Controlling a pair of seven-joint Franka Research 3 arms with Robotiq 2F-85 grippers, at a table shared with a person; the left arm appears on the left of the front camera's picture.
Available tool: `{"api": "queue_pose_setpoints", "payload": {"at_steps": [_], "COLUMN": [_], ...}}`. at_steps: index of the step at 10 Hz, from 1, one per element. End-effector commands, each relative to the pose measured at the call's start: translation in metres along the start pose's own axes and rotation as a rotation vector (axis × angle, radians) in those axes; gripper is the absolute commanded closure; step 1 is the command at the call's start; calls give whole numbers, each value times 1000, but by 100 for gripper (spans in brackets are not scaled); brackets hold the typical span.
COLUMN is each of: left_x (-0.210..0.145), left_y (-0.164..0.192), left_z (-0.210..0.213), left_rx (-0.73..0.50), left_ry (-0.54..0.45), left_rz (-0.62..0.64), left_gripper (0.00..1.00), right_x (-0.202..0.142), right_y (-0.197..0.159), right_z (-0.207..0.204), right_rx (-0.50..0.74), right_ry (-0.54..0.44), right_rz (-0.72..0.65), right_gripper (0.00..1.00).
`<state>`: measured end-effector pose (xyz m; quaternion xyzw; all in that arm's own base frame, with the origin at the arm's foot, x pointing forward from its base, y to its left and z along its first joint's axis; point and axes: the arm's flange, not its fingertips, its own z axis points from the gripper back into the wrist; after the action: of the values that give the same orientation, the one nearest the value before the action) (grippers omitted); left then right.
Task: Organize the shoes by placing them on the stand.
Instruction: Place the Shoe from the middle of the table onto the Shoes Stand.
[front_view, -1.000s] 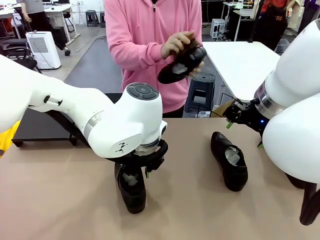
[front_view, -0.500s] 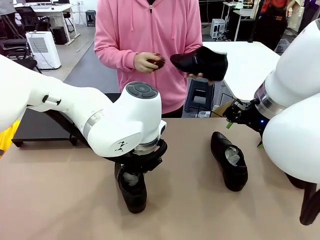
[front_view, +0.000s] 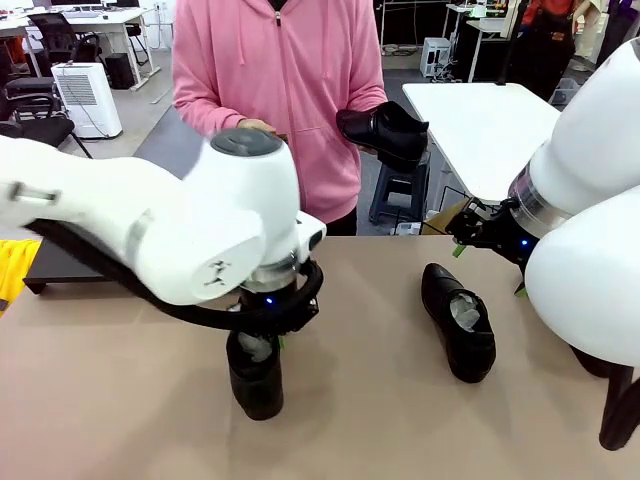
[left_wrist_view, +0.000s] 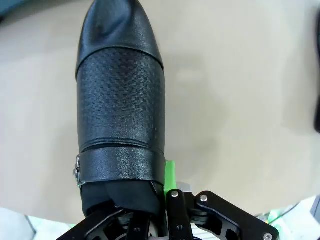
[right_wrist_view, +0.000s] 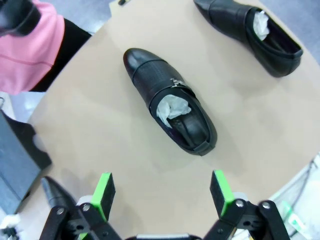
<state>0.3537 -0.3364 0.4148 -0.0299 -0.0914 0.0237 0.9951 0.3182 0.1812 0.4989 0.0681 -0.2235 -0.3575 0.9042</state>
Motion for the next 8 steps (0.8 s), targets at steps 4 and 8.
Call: {"api": "queue_pose_setpoints", "payload": {"at_steps": [4,8], "left_x": [9,18], "left_y": [132,163], "left_z": [133,162], "left_rx": [-4,18], "left_ry": [-364,-368], "left_rz": [-233,-270], "left_gripper": [100,100], "right_x": [2,2], "right_y": [1,1], "right_z": [-1,-1], "right_rx": [4,4], "right_ry": [9,9], "right_rz": [9,9], "right_gripper": [0,0]}}
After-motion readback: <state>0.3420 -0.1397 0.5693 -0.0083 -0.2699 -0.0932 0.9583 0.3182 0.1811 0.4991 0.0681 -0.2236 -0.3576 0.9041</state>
